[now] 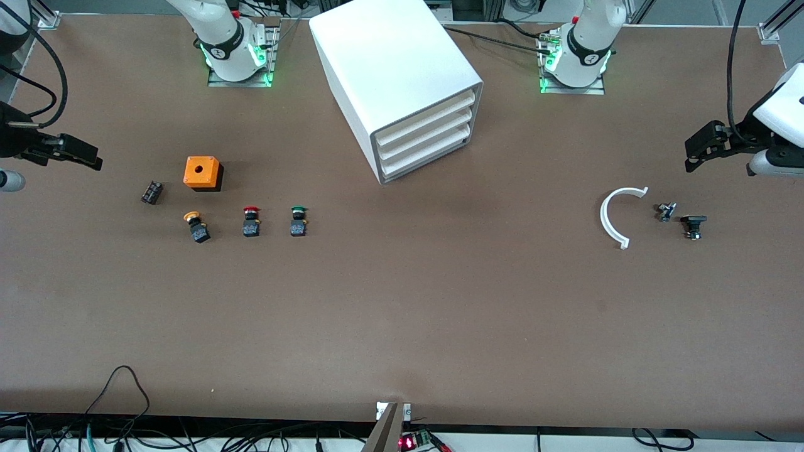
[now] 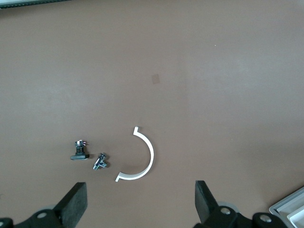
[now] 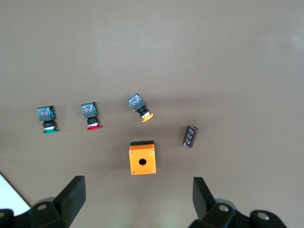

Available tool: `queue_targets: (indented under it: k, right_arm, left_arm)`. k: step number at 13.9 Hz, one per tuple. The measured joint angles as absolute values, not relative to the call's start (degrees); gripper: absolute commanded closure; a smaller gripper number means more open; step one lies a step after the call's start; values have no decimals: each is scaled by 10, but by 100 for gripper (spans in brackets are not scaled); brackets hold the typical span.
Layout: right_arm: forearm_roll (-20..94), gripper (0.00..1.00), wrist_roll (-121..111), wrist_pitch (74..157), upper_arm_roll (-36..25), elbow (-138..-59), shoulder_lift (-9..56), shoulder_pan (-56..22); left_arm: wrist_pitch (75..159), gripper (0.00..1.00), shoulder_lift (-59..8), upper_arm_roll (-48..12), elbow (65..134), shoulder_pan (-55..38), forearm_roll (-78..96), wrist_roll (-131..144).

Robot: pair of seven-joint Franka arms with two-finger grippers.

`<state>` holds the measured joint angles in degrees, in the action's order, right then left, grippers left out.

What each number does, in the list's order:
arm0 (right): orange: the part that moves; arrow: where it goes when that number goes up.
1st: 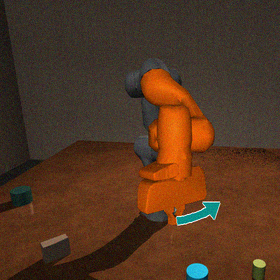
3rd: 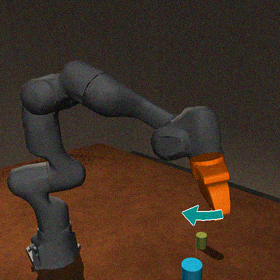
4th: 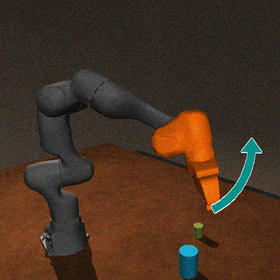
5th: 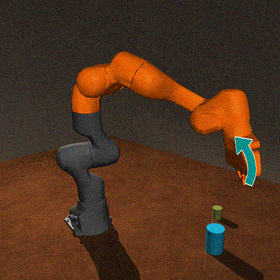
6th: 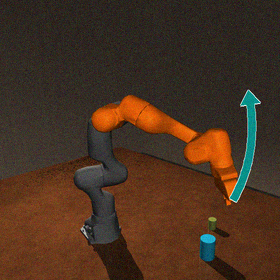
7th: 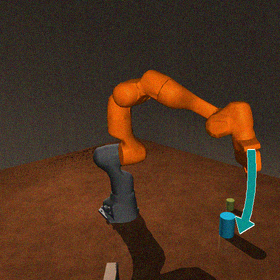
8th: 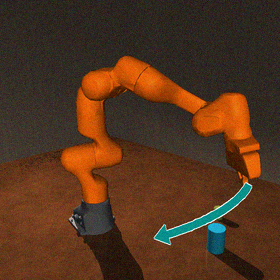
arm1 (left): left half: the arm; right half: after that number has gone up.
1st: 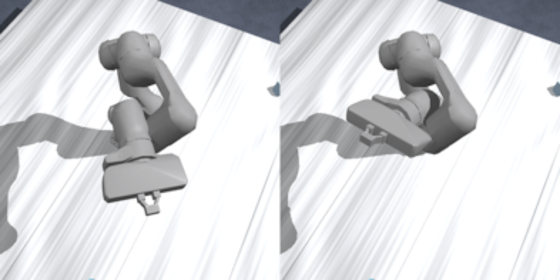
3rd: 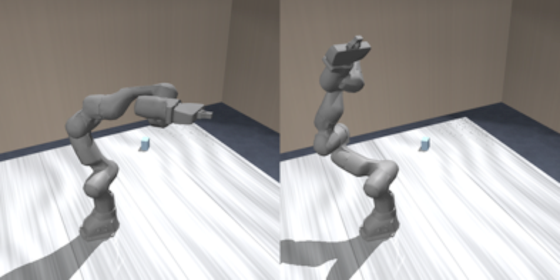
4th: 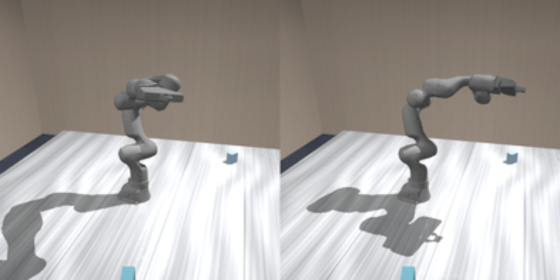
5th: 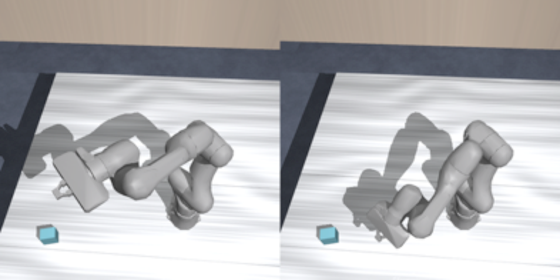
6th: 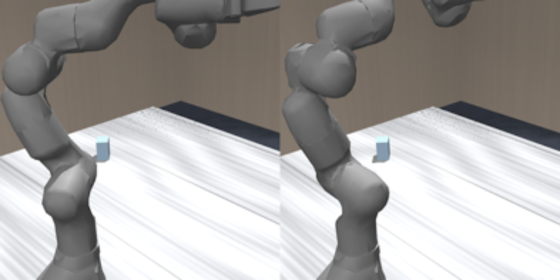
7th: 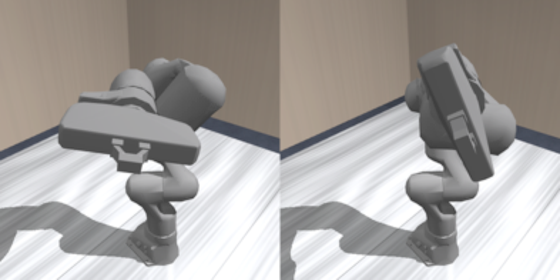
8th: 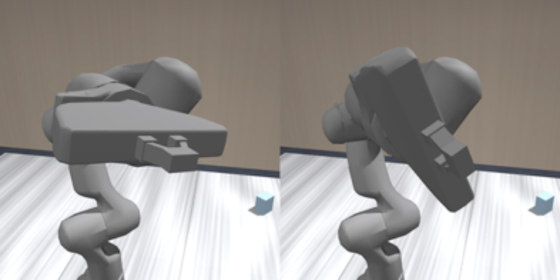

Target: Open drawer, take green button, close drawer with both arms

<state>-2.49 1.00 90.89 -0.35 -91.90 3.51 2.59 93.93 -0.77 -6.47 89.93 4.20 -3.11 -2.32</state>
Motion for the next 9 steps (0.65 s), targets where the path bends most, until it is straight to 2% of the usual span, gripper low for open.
queue_targets:
  k: [2,4,9]
  right_arm:
    - [-25,0,10,948,-4,-966,5,26]
    - [-25,0,10,953,-3,-1006,-30,26]
    - [-25,0,10,954,-3,-1028,-52,26]
  left_arm:
    - [939,0,-8,-65,899,42,-31,-23]
    - [938,0,-8,-64,899,43,-31,-23]
    - [937,0,-8,-62,899,45,-31,-22]
